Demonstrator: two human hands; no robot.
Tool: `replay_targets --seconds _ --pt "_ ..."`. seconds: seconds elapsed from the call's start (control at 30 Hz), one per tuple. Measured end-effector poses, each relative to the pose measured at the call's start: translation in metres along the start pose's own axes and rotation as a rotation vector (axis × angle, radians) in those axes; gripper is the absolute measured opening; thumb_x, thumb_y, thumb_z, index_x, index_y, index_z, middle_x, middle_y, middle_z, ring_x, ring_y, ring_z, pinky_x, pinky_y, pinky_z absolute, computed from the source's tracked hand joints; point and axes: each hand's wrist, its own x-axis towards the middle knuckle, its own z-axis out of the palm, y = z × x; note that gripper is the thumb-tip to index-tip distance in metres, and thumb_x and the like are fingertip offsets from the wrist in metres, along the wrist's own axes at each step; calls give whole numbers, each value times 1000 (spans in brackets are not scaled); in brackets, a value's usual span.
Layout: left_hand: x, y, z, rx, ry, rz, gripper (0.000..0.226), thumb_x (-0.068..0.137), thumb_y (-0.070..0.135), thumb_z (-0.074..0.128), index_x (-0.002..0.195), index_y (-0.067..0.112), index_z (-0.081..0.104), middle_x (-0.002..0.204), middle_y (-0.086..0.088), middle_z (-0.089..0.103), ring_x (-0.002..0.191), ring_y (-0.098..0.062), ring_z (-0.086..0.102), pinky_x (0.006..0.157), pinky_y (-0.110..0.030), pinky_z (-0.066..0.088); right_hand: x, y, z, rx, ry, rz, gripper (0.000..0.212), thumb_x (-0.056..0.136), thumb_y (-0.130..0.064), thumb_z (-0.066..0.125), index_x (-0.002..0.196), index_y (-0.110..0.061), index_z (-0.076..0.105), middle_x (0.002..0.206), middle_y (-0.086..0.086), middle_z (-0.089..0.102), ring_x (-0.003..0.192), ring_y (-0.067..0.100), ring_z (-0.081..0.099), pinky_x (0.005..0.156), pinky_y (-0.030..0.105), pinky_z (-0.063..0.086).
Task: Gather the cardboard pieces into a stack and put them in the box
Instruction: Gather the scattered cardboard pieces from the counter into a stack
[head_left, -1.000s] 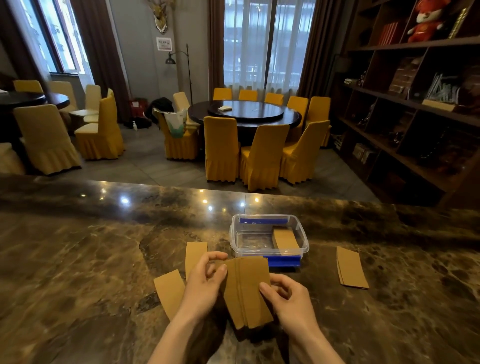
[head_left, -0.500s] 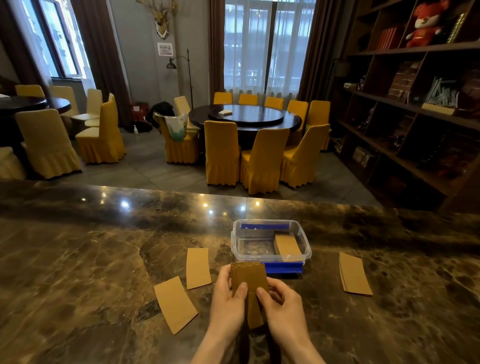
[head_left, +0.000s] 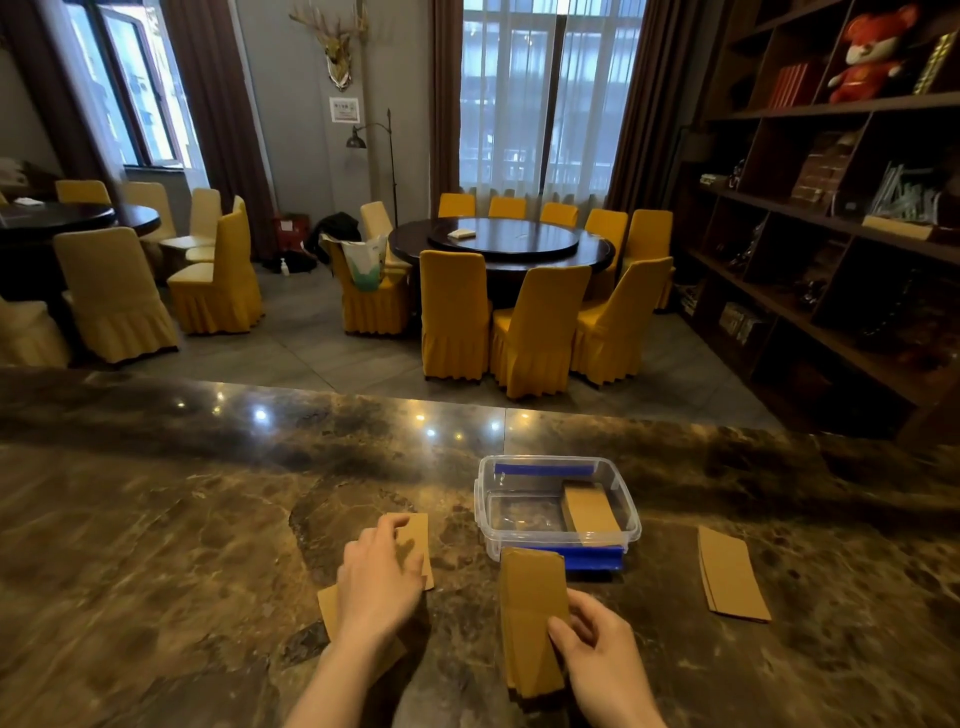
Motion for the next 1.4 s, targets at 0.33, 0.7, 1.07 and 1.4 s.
replay_targets --seconds 0.33,0.7,1.07,1.4 --pt "60 -33 1 281 -401 121 99 76 57 62 157 46 7 172 0 2 157 -28 -5 125 -51 -5 4 -3 -15 -36 -27 42 31 94 -3 61 121 -18 62 100 -9 62 97 7 55 94 26 41" --pt "27 1 -8 -316 112 130 66 83 -6 75 127 36 51 118 7 55 104 -3 64 76 -19 54 9 -6 -5 -11 -37 7 29 93 -2 62 114 -22 66 106 -5 69 97 4 61 78 15 46" --pt "-49 52 -1 -755 -86 153 44 95 -11 56 119 25 60 119 9 65 101 20 62 73 -1 51 6 -19 8 9 -18 -124 31 92 -12 64 119 -29 63 107 -14 68 97 -2 61 78 12 46" --pt "-70 43 -8 -781 -186 127 39 101 -1 51 123 30 61 119 1 71 103 -1 70 80 -17 58 -1 -9 14 -6 -75 -138 30 92 -6 64 112 -28 67 103 -12 73 96 1 67 73 10 51"
